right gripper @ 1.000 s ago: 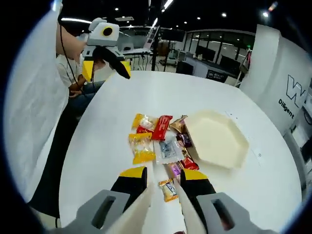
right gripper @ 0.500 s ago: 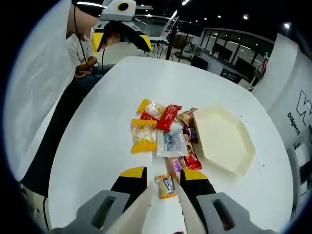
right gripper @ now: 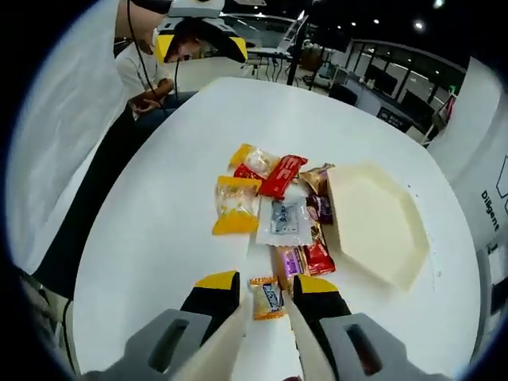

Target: Place the target food into the container with the food tongs after gripping and lifting it, then release it inside without dropping or visibly crushing the food.

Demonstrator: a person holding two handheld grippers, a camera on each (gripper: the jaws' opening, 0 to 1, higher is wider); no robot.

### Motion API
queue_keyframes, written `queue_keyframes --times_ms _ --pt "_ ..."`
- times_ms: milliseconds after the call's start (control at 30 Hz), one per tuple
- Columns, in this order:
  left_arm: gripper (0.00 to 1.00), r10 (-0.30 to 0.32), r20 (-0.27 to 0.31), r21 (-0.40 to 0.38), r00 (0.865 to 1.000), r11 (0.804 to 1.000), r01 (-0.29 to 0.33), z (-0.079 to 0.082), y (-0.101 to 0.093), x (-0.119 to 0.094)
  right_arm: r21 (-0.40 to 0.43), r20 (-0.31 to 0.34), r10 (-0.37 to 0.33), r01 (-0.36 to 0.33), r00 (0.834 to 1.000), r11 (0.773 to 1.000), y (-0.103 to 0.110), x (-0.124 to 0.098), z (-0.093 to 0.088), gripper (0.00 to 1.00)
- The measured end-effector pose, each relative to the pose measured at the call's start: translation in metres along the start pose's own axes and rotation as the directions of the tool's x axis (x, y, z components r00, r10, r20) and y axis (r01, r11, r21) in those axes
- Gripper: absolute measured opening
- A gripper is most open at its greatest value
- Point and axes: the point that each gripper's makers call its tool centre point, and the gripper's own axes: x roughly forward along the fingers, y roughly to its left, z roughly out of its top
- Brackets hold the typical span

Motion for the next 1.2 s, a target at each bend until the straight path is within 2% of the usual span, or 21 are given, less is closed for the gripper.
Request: queue_keyframes --times_ms 467,1033,1200 --pt "0.46 0.011 -0.005 -0.008 1.0 1.0 -0.011 -0.001 0.002 -0.002 0.017 -0.038 0.03 -0.03 0.999 0.999 0.0 0.007 -0.013 0.2" --pt "0.39 0.019 -0.005 -0.018 1.0 1.0 -0.02 -0.001 0.008 -0.003 0.089 -0.04 0.015 -0.012 0.999 0.996 0.002 0.007 -0.011 0.16" --pt "0.37 0.016 -0.005 -0.018 1.0 1.0 -0.016 -0.002 0.007 -0.002 0.123 -0.014 0.007 -0.005 1.0 0.992 -0.001 -0.001 -0.004 0.16"
